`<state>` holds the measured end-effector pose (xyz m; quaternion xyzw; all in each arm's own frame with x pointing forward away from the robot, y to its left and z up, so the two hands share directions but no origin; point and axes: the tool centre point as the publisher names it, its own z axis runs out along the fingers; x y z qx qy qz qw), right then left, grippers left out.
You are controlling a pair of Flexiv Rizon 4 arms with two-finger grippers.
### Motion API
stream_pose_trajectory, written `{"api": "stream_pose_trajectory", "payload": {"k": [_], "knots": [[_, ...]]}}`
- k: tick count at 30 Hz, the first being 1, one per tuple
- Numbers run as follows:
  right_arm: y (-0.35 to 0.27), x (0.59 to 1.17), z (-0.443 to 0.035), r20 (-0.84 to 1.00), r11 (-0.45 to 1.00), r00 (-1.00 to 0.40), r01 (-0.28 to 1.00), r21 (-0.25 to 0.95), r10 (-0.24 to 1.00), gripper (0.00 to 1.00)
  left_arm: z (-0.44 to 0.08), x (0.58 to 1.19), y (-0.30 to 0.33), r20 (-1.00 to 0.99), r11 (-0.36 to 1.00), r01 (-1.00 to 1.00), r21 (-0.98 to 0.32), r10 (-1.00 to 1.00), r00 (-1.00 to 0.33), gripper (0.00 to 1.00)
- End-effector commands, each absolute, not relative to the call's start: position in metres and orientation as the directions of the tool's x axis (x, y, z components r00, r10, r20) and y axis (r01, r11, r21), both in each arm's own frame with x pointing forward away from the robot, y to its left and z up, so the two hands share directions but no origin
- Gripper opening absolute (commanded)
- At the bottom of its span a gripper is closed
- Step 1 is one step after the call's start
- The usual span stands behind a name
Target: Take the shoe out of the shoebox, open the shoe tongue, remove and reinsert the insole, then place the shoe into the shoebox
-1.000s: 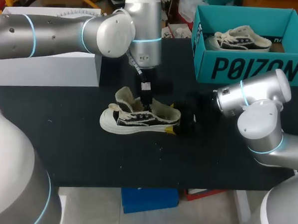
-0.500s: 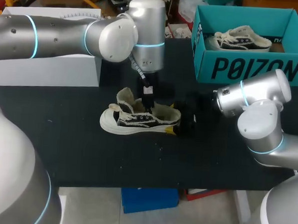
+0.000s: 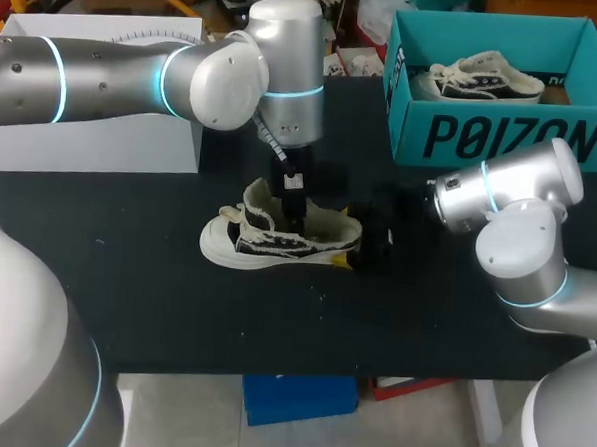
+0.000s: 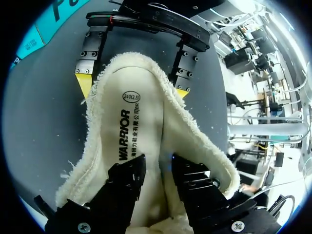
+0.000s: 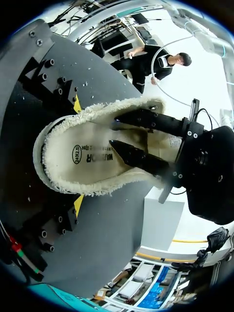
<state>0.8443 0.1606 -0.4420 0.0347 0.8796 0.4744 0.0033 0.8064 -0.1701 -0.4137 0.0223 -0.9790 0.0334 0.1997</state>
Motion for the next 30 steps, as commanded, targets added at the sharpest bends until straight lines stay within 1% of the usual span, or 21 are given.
{"api": "stream_pose_trajectory", "payload": {"k": [1,7,13,20,24,30], "knots": [[0.160,0.845,-0.442,0.028,0.548,-0.997,0.059,0.834,0.066,0.00,-0.424,0.797,-0.170,0.358,0.998,-0.057,-0.034,-0.041,-0.933,0.31],[0.160,0.845,-0.442,0.028,0.548,-0.997,0.059,0.834,0.066,0.00,-0.433,0.800,-0.169,0.288,0.997,-0.078,0.004,-0.075,-0.955,0.29],[0.160,0.845,-0.442,0.028,0.548,-0.997,0.059,0.834,0.066,0.00,-0.440,0.799,-0.167,0.167,0.995,-0.089,0.042,-0.095,-0.981,0.31],[0.160,0.845,-0.442,0.028,0.548,-0.997,0.059,0.834,0.066,0.00,-0.451,0.804,-0.160,0.043,0.991,-0.110,0.075,-0.114,-0.993,0.26],[0.160,0.845,-0.442,0.028,0.548,-0.997,0.059,0.834,0.066,0.00,-0.457,0.814,-0.153,0.029,0.990,-0.118,0.077,-0.120,-0.992,0.24],[0.160,0.845,-0.442,0.028,0.548,-0.997,0.059,0.834,0.066,0.00,-0.466,0.818,-0.149,-0.005,0.991,-0.099,0.092,-0.098,-0.995,0.23]]}}
